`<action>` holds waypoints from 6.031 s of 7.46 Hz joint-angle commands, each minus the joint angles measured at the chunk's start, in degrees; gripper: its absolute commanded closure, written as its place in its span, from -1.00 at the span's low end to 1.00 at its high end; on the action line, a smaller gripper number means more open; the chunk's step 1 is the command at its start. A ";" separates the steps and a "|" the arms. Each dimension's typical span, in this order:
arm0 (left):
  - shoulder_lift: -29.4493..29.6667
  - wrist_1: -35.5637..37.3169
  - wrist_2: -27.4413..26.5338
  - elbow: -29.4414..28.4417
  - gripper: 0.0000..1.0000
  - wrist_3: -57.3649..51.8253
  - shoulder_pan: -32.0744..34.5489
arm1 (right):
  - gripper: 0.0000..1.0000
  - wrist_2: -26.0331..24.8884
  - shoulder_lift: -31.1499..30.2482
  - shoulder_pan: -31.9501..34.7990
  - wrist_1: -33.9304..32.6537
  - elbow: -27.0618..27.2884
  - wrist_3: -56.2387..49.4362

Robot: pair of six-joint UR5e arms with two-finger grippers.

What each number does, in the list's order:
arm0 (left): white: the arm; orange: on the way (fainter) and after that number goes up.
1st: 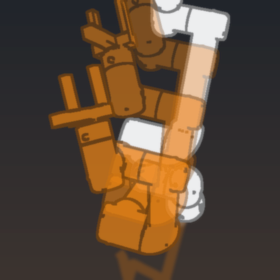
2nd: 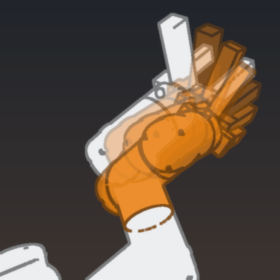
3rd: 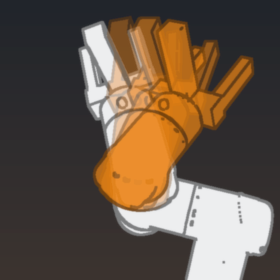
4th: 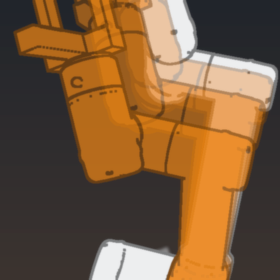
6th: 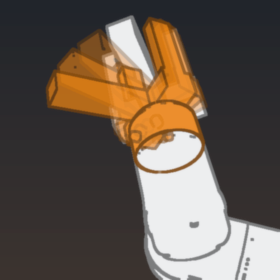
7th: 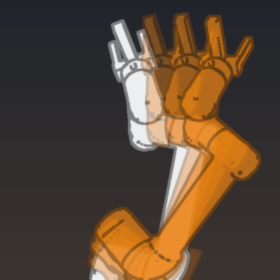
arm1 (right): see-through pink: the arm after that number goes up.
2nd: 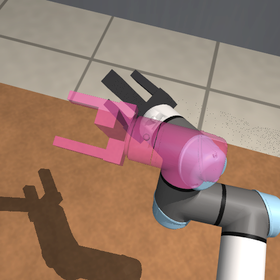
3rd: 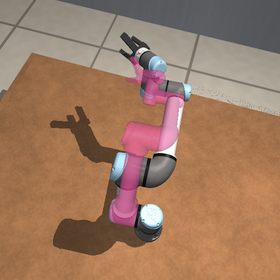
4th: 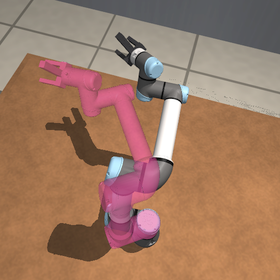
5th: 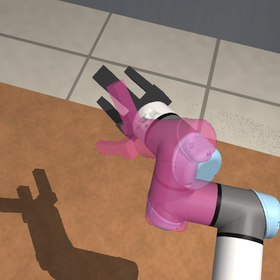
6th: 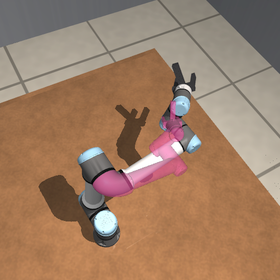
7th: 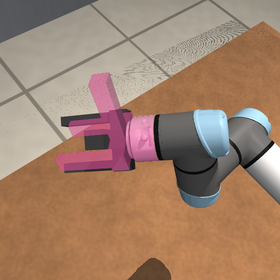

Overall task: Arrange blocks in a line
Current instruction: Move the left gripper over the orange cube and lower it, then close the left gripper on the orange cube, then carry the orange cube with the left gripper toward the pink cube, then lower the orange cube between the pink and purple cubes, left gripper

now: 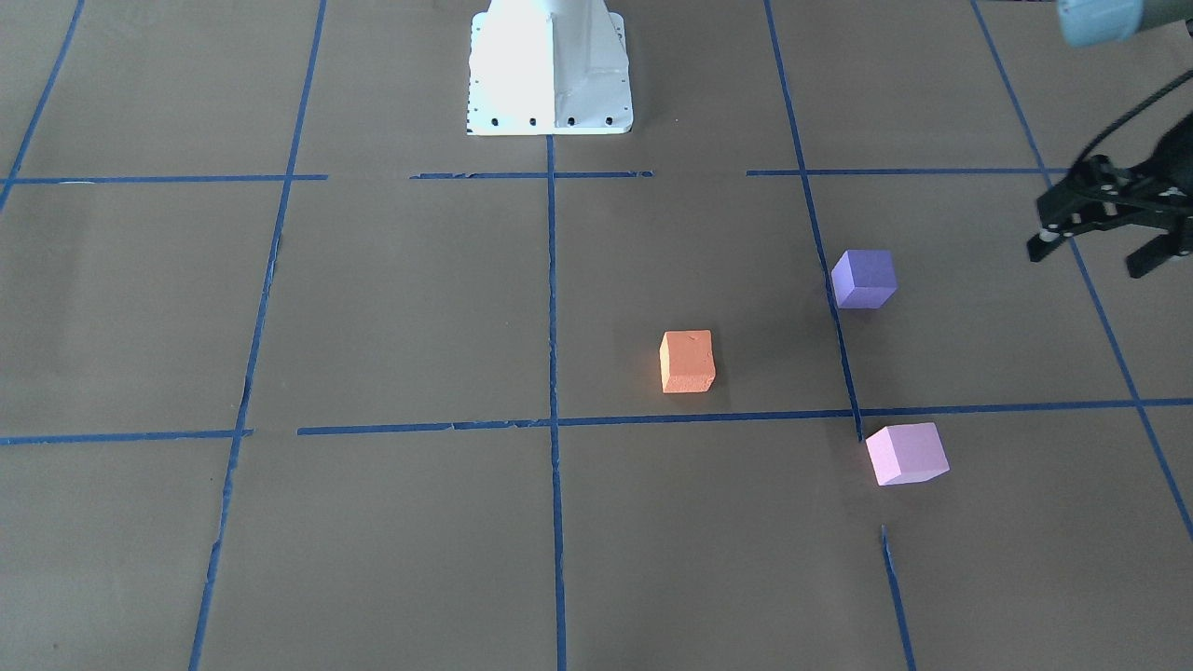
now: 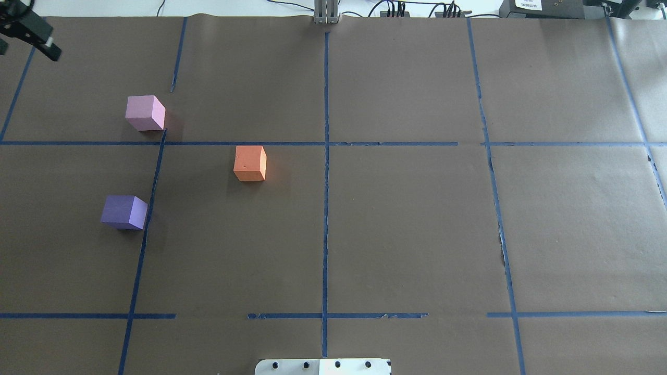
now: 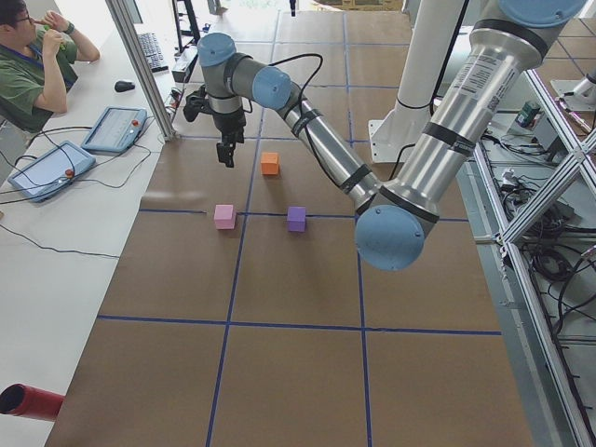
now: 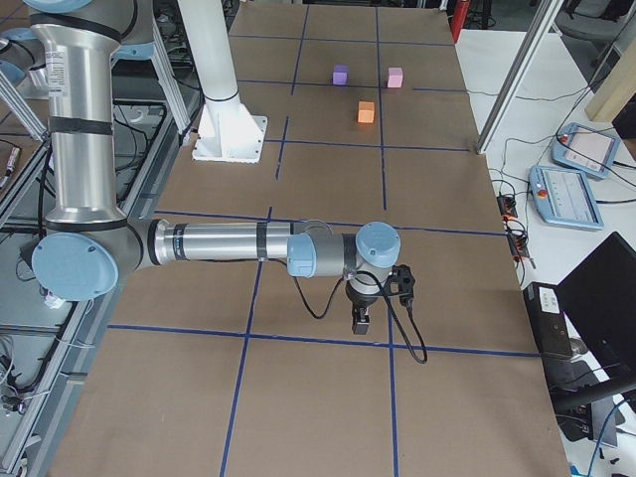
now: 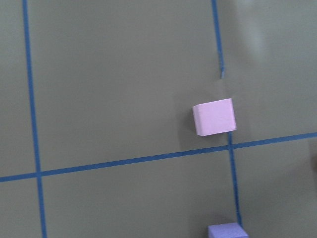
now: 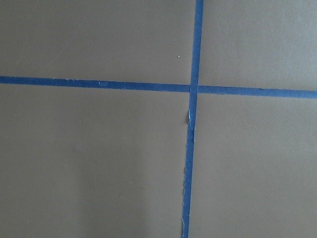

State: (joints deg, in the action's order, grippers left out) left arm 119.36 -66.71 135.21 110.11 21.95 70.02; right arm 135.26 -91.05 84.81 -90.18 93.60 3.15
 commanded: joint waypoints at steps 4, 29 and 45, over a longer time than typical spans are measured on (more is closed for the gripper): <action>5.00 -23.95 -14.08 -6.98 -1.00 29.27 -24.92 | -1.00 0.00 0.00 0.00 0.00 0.00 -0.08; 11.68 -25.36 -22.01 -23.75 1.00 33.17 -30.04 | -1.00 0.00 0.00 0.00 0.00 0.00 -0.08; -9.85 -32.06 -16.56 -15.35 1.00 24.55 -19.66 | -1.00 0.00 0.00 0.00 0.00 0.00 -0.08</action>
State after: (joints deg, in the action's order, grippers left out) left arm 109.65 -97.49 118.62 95.94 45.88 50.34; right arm 135.26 -91.05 84.82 -90.20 93.60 3.08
